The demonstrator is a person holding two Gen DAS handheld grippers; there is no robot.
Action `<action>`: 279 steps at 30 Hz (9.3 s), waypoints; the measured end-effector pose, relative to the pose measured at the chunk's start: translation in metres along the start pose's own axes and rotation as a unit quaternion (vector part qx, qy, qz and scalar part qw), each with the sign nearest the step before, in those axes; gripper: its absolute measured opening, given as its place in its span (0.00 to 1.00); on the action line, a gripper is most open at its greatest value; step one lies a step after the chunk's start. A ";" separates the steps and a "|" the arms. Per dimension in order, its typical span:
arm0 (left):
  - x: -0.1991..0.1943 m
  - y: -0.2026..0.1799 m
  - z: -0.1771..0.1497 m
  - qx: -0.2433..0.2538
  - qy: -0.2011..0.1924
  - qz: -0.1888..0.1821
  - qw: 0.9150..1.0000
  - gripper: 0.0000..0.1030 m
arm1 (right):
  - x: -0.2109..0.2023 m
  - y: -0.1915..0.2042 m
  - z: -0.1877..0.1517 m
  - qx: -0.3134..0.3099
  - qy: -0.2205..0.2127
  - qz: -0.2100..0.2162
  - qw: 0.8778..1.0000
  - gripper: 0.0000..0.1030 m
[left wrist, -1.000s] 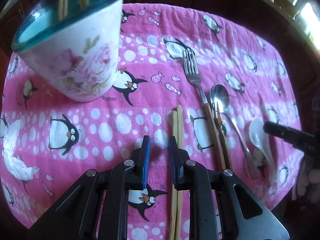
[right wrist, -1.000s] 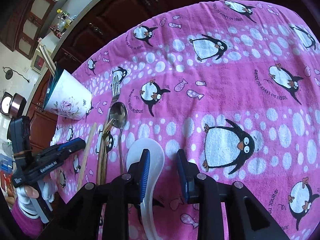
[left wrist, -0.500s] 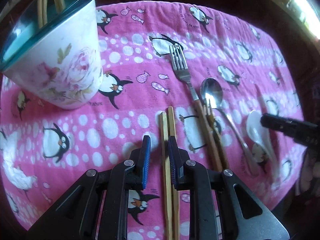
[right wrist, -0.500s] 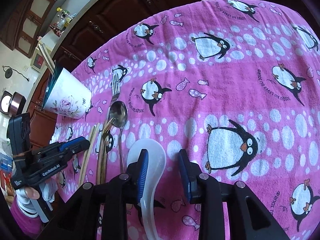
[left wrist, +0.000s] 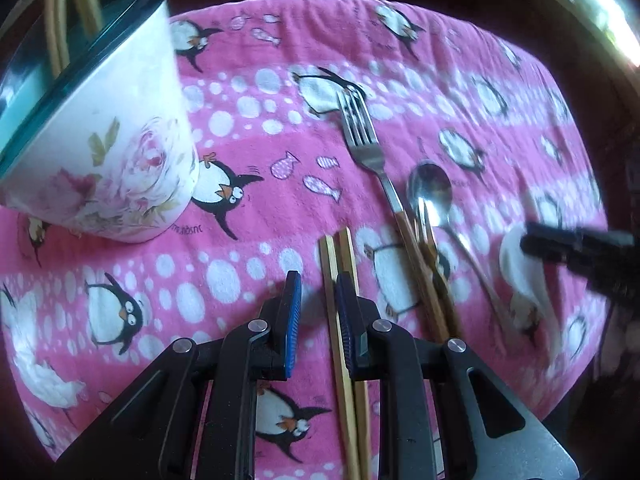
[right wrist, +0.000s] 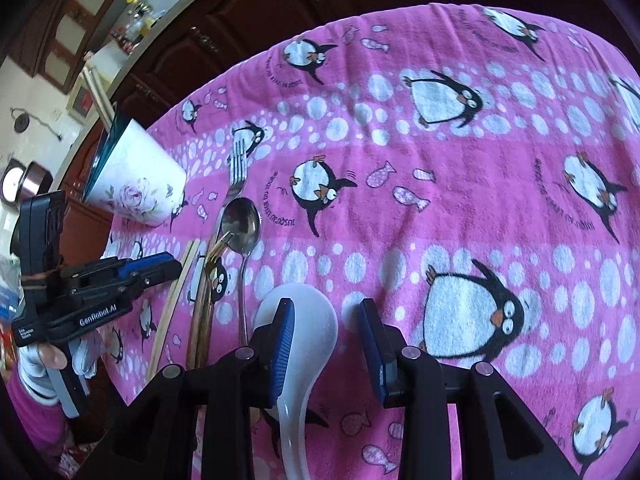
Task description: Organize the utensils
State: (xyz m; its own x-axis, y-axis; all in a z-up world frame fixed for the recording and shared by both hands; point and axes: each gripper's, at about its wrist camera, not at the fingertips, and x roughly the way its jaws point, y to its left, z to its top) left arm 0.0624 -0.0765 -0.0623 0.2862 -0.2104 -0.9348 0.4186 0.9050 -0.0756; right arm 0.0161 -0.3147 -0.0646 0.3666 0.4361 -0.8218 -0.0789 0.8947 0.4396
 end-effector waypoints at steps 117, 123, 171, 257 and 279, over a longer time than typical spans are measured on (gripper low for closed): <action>-0.210 0.156 0.055 -0.164 -0.247 0.064 0.953 0.04 | 0.011 0.244 0.120 -0.229 -0.169 0.000 0.959 0.24; -0.195 0.154 0.058 -0.166 -0.231 0.062 0.957 0.04 | -0.003 0.240 0.115 -0.212 -0.175 0.007 0.961 0.28; -0.160 0.036 -0.031 -0.106 -0.203 0.085 0.970 0.52 | -0.065 0.168 0.033 -0.145 -0.164 -0.043 0.975 0.41; 0.018 -0.021 0.019 0.047 0.016 -0.017 0.999 0.33 | 0.067 0.060 0.066 -0.160 0.022 0.068 0.985 0.12; -0.023 0.002 0.001 0.003 -0.030 -0.057 0.998 0.04 | 0.025 0.035 0.011 -0.105 -0.004 0.075 0.992 0.03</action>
State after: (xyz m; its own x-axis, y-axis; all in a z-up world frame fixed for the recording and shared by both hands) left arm 0.0574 -0.0698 -0.0403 0.2866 -0.3343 -0.8978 0.4567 0.8715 -0.1787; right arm 0.0328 -0.2733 -0.0660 0.3428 0.5662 -0.7496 -0.3235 0.8203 0.4717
